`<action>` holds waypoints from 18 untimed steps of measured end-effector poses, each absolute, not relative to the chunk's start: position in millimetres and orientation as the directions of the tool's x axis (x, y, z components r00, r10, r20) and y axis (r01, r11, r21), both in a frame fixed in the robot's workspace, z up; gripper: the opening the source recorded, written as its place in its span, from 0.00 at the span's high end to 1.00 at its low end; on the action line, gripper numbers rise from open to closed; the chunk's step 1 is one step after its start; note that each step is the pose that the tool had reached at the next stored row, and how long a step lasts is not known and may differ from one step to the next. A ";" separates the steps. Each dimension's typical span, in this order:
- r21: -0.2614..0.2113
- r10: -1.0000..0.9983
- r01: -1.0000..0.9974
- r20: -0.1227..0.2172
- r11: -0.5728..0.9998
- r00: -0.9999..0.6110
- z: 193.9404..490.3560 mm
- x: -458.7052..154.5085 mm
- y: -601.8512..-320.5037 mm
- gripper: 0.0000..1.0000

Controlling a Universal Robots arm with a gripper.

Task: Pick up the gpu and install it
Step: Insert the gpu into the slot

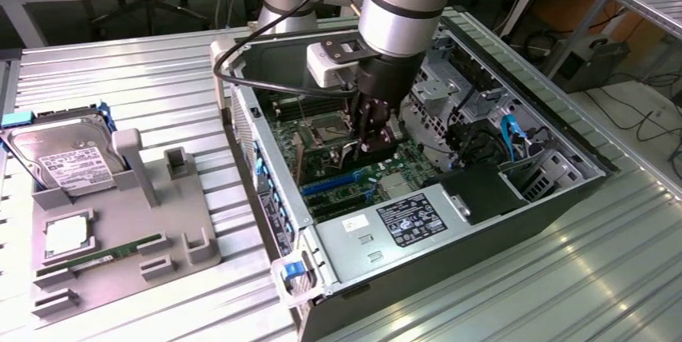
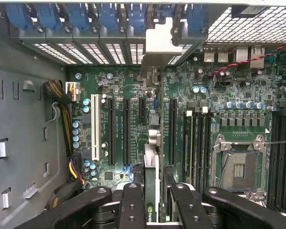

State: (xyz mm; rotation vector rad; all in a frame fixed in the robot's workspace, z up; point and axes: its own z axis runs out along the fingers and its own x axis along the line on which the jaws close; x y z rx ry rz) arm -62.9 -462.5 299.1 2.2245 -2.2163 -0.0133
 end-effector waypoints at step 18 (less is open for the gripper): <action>0.007 -1.000 -1.000 -0.005 -0.003 0.003 292.6 -70.2 -462.5 0.74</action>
